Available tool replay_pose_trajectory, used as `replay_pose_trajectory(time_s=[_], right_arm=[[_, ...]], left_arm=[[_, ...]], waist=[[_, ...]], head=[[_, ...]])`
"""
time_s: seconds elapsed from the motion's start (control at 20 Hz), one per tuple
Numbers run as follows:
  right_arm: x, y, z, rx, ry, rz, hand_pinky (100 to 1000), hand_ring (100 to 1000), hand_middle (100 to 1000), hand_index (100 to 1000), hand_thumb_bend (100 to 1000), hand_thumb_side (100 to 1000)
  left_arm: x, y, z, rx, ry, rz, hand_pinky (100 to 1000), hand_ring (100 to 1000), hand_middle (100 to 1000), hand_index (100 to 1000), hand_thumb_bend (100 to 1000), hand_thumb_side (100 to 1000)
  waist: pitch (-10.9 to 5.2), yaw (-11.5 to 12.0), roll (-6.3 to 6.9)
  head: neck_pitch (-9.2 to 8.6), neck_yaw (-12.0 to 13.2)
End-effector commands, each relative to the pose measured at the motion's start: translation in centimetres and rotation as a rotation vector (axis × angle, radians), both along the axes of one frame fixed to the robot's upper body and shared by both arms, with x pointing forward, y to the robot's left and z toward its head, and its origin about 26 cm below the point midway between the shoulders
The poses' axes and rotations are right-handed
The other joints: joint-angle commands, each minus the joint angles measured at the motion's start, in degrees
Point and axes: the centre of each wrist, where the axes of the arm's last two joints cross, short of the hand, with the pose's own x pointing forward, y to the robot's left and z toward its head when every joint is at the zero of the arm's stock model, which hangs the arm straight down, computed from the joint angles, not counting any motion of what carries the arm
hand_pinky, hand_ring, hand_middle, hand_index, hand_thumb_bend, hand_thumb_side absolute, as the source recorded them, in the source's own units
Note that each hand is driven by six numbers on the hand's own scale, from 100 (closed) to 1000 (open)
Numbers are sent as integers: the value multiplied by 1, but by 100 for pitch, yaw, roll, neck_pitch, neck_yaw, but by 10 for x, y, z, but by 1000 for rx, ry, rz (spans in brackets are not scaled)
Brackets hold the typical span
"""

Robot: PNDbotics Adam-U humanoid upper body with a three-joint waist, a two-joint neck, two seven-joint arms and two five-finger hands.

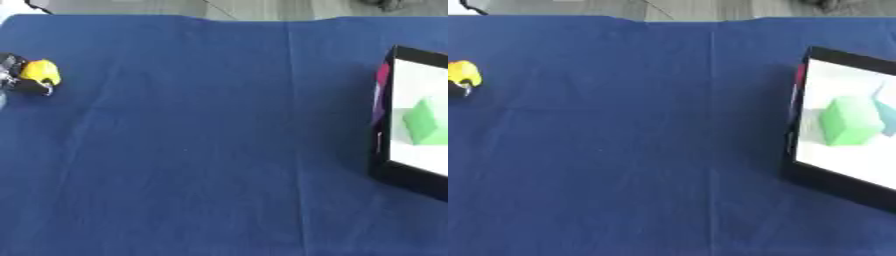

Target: Pick up the objects with one hand, pass them to the other hand, and then place them into the box on the other side of the table.

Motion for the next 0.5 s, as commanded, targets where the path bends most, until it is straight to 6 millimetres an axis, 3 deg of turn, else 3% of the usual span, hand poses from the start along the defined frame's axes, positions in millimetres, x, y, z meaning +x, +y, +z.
replay_pose_trajectory(time_s=[0.05, 0.2, 0.5], right_arm=[[-4, 1, 9, -12, -27, 5, 970, 1000, 905, 940, 100, 470], [-4, 0, 9, -10, -25, 3, 970, 1000, 904, 939, 100, 462], [-4, 0, 11, -12, -31, 18, 969, 1000, 905, 939, 100, 447]], left_arm=[[-3, 4, 18, 5, -54, 8, 857, 756, 661, 683, 100, 162], [-3, -2, 24, 10, -95, -16, 840, 724, 627, 664, 100, 145], [-14, -30, 49, 38, -229, -178, 832, 673, 597, 655, 100, 212]], waist=[[-141, 12, 12], [-179, 36, 8], [-306, 135, -4]], head=[[-41, 19], [-14, 15], [68, -68]])
